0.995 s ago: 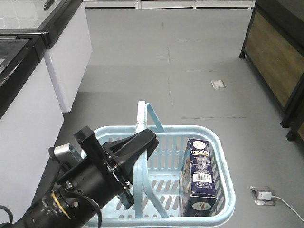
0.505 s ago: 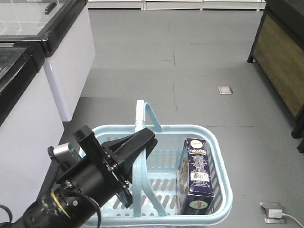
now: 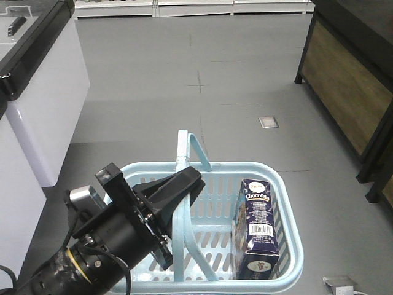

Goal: Left arm holds basket, right arm returns cookies
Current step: 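Drive the base toward the drink shelves holding the basket in the left gripper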

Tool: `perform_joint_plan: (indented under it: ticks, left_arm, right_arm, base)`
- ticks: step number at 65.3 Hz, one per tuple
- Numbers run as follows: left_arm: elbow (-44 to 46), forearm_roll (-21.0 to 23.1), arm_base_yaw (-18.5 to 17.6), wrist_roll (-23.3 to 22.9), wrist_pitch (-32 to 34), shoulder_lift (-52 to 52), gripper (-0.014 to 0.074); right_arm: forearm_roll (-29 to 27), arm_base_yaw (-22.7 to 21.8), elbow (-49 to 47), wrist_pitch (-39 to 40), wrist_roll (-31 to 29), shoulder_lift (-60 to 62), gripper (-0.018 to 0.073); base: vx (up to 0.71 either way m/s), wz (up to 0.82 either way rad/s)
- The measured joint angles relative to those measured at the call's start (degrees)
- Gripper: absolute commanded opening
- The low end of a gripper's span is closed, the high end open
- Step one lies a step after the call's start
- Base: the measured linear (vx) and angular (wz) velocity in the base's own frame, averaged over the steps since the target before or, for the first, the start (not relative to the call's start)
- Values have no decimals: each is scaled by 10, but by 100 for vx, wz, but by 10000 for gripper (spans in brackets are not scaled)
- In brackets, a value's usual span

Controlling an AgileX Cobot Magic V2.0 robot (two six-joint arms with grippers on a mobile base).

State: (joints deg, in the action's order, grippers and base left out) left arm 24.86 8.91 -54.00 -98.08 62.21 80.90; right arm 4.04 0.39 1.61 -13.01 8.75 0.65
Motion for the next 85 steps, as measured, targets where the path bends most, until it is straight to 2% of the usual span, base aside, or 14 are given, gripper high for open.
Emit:
perform_joint_plan:
  ticks: [34, 85]
  left_arm:
    - [0, 0, 0, 0, 0, 0, -3]
    - [0, 0, 0, 0, 0, 0, -3]
  right_arm:
    - [0, 0, 0, 0, 0, 0, -6]
    - [0, 0, 0, 0, 0, 0, -6]
  base:
    - [33, -7]
    - [43, 10]
